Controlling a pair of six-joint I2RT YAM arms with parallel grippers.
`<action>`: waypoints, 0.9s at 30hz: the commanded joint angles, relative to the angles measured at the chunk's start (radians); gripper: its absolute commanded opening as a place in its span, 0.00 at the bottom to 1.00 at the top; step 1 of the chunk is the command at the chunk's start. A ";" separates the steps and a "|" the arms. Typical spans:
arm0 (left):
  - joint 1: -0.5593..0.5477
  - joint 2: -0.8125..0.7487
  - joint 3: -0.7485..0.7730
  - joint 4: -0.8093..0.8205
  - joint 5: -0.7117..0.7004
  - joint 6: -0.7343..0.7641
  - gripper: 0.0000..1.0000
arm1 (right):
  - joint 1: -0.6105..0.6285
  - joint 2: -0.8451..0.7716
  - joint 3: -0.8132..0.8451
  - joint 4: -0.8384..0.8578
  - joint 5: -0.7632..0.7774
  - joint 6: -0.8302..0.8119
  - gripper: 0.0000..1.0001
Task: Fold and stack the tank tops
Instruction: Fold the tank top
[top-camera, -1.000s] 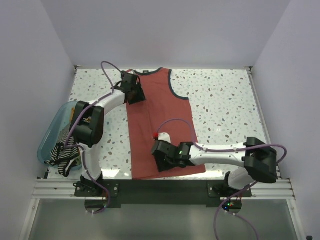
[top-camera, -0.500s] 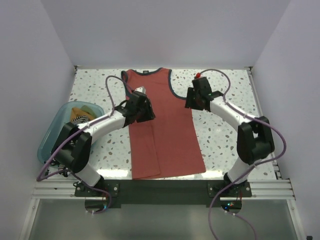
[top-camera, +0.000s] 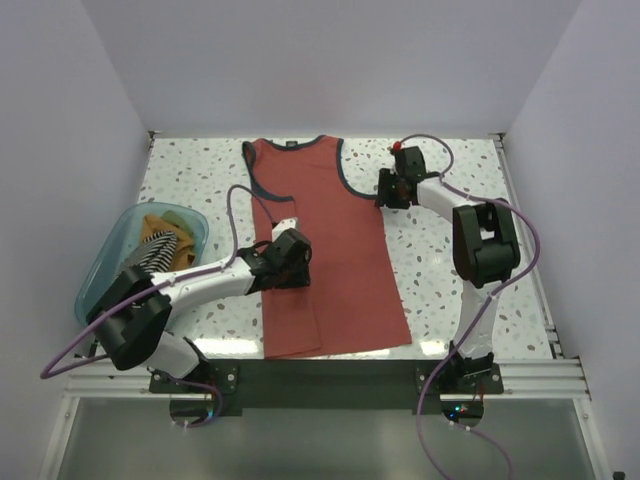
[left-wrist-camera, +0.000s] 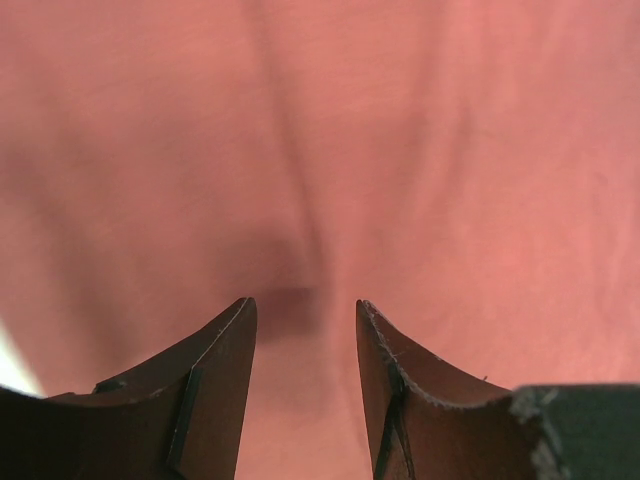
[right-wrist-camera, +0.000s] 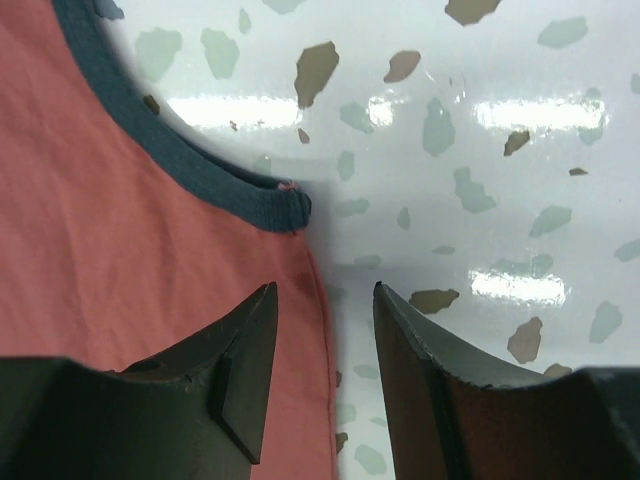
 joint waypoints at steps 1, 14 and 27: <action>0.002 -0.105 -0.041 -0.101 -0.131 -0.110 0.49 | 0.002 -0.007 0.028 0.057 0.011 -0.019 0.47; 0.037 -0.098 -0.014 -0.388 -0.321 -0.313 0.46 | 0.002 0.135 0.174 0.028 -0.041 -0.027 0.40; 0.159 0.058 0.026 -0.309 -0.324 -0.124 0.46 | -0.002 0.135 0.129 0.008 0.063 -0.010 0.07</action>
